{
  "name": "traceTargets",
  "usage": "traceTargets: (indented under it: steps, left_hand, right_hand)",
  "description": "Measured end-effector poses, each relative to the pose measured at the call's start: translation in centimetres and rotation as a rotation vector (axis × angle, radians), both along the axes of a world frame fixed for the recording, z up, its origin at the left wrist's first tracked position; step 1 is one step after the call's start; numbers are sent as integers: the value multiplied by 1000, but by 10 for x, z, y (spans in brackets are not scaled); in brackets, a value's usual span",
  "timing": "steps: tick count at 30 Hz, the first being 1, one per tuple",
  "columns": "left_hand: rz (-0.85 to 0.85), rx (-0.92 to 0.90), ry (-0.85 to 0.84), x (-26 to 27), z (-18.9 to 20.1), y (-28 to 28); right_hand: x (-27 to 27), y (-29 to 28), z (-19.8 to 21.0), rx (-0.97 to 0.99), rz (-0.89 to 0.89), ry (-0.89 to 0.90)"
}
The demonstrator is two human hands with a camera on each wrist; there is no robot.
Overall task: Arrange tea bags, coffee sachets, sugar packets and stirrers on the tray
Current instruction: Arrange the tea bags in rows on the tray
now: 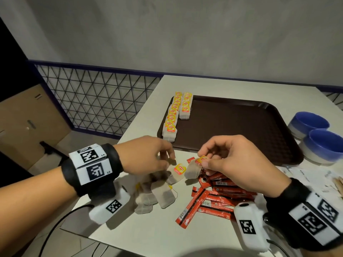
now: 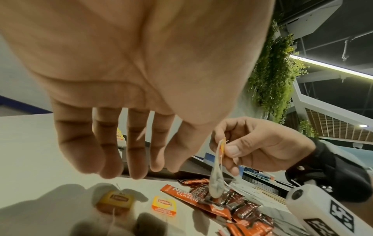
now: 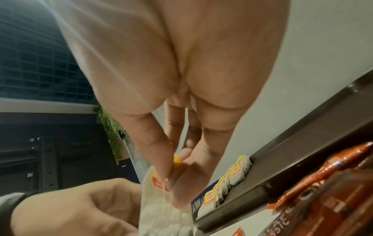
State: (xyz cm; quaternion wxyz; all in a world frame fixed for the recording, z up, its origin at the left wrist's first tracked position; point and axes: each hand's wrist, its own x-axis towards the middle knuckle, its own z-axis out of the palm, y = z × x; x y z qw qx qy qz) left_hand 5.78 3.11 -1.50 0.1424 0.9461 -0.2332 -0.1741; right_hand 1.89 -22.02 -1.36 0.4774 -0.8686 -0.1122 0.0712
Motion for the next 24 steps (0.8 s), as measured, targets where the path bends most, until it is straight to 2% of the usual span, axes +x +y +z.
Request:
traceTargets:
  steps: [10, 16, 19, 24]
  left_hand:
    - [-121, 249, -25, 8, -12, -39]
    - [-122, 298, -76, 5, -18, -43]
    - [-116, 287, -68, 6, -19, -44]
    - [-76, 151, 29, 8, -17, -42]
  right_hand:
    - [-6, -12, 0, 89, -48, -20]
    - [-10, -23, -5, 143, -60, -22]
    - [-11, -25, -5, 152, -63, -12]
    - [-12, -26, -3, 190, -79, 3]
